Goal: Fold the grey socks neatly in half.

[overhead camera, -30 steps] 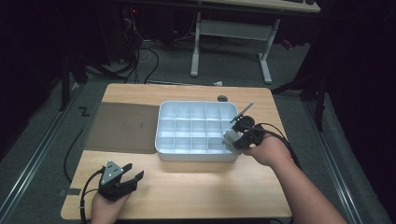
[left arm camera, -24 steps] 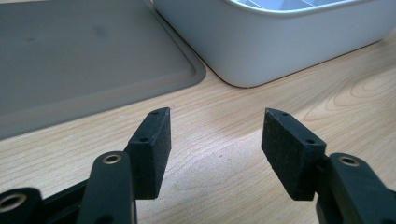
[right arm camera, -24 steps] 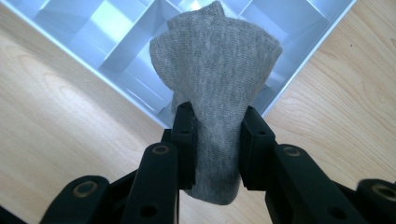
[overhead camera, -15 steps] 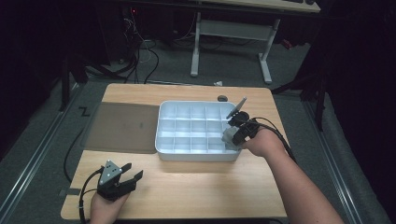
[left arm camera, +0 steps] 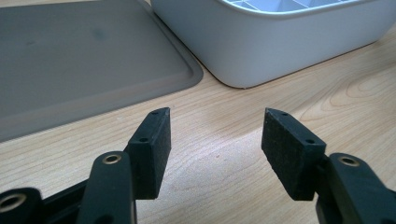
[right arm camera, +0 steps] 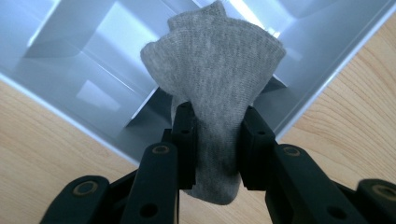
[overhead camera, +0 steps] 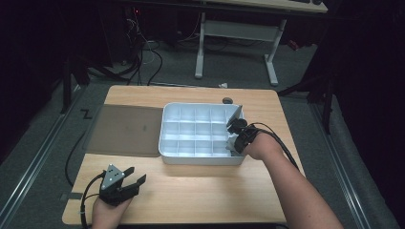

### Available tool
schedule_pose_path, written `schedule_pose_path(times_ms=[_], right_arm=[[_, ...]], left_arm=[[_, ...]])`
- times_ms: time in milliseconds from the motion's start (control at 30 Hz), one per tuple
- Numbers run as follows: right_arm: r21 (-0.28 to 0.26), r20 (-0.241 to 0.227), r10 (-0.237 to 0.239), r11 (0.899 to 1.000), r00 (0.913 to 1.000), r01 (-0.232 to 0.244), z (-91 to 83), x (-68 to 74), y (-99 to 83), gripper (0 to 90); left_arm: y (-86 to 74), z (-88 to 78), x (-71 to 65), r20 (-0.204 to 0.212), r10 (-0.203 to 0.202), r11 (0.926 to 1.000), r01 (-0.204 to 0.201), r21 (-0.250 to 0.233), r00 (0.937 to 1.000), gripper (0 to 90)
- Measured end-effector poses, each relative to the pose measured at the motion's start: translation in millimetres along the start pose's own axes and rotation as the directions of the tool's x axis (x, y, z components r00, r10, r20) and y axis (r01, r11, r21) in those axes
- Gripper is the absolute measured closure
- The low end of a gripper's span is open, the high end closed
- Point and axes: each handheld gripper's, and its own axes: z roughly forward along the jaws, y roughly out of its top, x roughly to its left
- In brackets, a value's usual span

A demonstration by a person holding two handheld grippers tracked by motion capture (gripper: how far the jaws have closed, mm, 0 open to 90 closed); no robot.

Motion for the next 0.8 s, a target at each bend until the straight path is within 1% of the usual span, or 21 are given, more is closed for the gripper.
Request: schedule_pose_path(times_ms=[33,100,200,267,300,333,367,400,433,667,800], right_arm=[[0.004,0.005,-0.012,1.000,0.9999,0.012,1.8,-0.3,0.9,72.7],[0.020,0.011,-0.010,1.000,0.9999,0.009,4.1,1.3,2.6,72.8],[0.039,0.032,-0.023,0.999,0.9992,0.022,8.6,3.8,5.3,73.0],[0.052,0.040,-0.018,0.999,0.9990,0.016,10.8,5.7,6.6,73.0],[0.053,0.043,-0.031,0.998,0.9986,0.029,12.4,5.0,7.4,73.1],[0.066,0.041,-0.006,0.998,0.9991,0.003,13.5,6.6,7.8,73.1],[0.070,0.041,-0.006,0.998,0.9991,0.003,14.2,6.5,8.1,73.2],[0.063,0.040,-0.027,0.998,0.9988,0.025,15.7,4.7,8.6,73.1],[0.061,0.038,-0.032,0.998,0.9988,0.030,16.7,4.0,8.7,73.1],[0.068,0.023,-0.006,0.998,0.9997,0.004,23.7,3.9,8.8,73.1],[0.073,0.017,-0.018,0.997,0.9997,0.017,28.6,4.2,9.1,73.1]], left_arm=[[-0.1,0.0,0.0,0.000,0.000,1.0000,0.000,0.000,1.0000,43.1],[-0.2,0.1,-0.1,0.000,0.000,1.0000,0.000,0.000,1.0000,43.1],[-0.4,0.2,-0.3,-0.001,0.002,1.0000,-0.002,0.002,1.0000,43.0],[-0.2,0.2,-0.4,-0.001,0.003,1.0000,-0.003,0.001,1.0000,43.0],[0.0,0.1,-0.6,0.000,0.003,1.0000,-0.003,0.001,1.0000,43.1],[0.0,0.0,-0.6,0.000,0.003,1.0000,-0.003,0.000,1.0000,43.0],[0.1,0.0,-0.6,0.000,0.003,1.0000,-0.003,0.000,1.0000,43.0],[0.1,0.0,-0.6,0.000,0.002,1.0000,-0.002,0.000,1.0000,43.0],[0.0,0.2,-0.4,0.000,0.002,1.0000,-0.002,0.000,1.0000,43.0],[-0.1,0.8,-0.4,0.004,0.001,1.0000,-0.001,0.005,1.0000,43.1],[-0.3,0.7,-0.1,0.003,0.000,1.0000,0.000,0.004,1.0000,43.1]])
